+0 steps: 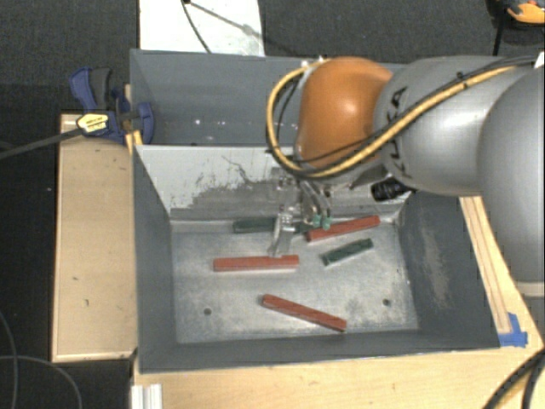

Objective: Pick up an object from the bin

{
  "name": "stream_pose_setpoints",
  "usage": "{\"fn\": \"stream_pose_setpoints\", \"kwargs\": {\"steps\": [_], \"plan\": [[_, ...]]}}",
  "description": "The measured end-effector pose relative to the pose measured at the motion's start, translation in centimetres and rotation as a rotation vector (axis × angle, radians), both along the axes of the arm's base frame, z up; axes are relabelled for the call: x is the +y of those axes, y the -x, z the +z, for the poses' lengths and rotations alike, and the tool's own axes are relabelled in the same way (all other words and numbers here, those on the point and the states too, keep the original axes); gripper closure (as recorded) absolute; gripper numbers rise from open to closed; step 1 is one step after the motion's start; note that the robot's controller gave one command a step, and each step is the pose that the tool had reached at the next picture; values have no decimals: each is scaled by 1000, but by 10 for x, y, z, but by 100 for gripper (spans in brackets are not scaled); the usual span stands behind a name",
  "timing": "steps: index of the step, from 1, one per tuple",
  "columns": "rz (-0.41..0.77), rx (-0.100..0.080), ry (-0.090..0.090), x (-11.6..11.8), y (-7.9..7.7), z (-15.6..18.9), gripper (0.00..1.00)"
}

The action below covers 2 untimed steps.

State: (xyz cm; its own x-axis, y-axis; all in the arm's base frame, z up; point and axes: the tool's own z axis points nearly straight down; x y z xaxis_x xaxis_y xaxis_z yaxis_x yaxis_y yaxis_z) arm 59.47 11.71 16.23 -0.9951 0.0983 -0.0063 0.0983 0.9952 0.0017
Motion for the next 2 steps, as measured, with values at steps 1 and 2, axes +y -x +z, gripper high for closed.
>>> {"fn": "stream_pose_setpoints", "kwargs": {"steps": [1, 2], "plan": [[-4, 0, -1, 12, 8, -80, 0], [-188, -4, -8, 1, 0, -88, 100]]}}
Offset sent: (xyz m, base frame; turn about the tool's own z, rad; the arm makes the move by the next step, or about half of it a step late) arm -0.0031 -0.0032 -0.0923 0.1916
